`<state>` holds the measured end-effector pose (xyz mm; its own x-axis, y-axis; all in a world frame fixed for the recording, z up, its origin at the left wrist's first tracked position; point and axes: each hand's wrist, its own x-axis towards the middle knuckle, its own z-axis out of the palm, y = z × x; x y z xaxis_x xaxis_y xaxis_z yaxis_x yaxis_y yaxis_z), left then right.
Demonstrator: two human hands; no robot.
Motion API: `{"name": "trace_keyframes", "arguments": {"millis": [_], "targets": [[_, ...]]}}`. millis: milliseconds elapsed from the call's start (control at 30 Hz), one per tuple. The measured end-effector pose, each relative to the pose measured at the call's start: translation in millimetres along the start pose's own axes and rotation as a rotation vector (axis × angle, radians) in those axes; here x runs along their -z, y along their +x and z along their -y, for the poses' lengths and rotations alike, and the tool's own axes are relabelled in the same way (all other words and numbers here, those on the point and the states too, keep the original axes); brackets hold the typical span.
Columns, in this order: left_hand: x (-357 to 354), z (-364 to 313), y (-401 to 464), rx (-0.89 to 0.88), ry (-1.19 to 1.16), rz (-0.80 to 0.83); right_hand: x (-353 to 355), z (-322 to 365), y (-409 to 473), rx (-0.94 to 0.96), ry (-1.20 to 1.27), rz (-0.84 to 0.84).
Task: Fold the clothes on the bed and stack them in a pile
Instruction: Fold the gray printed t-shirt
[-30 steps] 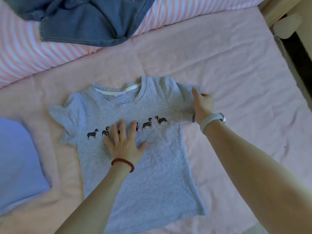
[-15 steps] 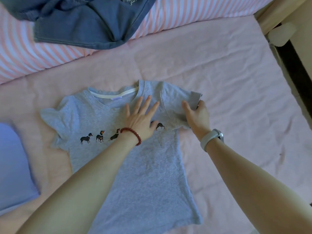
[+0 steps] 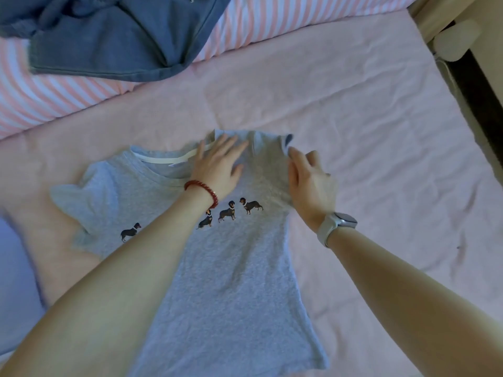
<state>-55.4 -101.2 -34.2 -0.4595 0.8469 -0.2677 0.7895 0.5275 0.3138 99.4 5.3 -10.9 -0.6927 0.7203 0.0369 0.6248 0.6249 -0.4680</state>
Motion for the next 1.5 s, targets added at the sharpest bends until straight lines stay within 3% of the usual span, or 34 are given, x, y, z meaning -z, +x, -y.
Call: {"name": "trace_keyframes", "arguments": {"millis": [167, 300, 467, 567, 633, 733, 800, 867, 933, 1100, 1200, 1367, 1500], "targets": [[14, 32, -60, 0.24, -0.274, -0.343, -7, 37, -34, 0.531, -0.004, 0.047], [9, 43, -88, 0.496, -0.532, -0.377, -24, 46, -63, 0.728, 0.031, 0.286], [-4, 34, -88, 0.409, -0.405, -0.262, -29, 32, -77, 0.622, -0.139, 0.273], [-7, 31, -96, 0.432, -0.378, -0.255, -32, 29, -83, 0.559, -0.358, 0.535], [-1, 38, -109, 0.497, -0.419, -0.366, -35, 33, -84, 0.483, -0.377, 0.658], [5, 61, -144, 0.719, -0.464, -0.585, -37, 54, -88, 0.447, -0.333, 0.613], [7, 82, -171, 0.996, -0.536, -0.634, -41, 73, -95, 0.48, -0.314, 0.57], [8, 106, -191, 1.306, -0.668, -0.555, -51, 94, -105, 0.546, -0.272, 0.54], [13, 129, -198, 1.436, -0.852, -0.41, -61, 114, -112, 0.578, -0.257, 0.569], [28, 149, -190, 1.356, -1.633, -0.373, -83, 139, -121, 0.476, -0.269, 0.71], [25, 156, -193, 1.365, -1.732, -0.409, -84, 145, -121, 0.418, -0.264, 0.726], [1, 165, -224, 1.302, -1.701, -0.651, -79, 154, -112, 0.393, -0.263, 0.743], [-9, 168, -230, 1.226, -1.706, -0.624, -82, 169, -106, 0.304, -0.147, 0.726]]}}
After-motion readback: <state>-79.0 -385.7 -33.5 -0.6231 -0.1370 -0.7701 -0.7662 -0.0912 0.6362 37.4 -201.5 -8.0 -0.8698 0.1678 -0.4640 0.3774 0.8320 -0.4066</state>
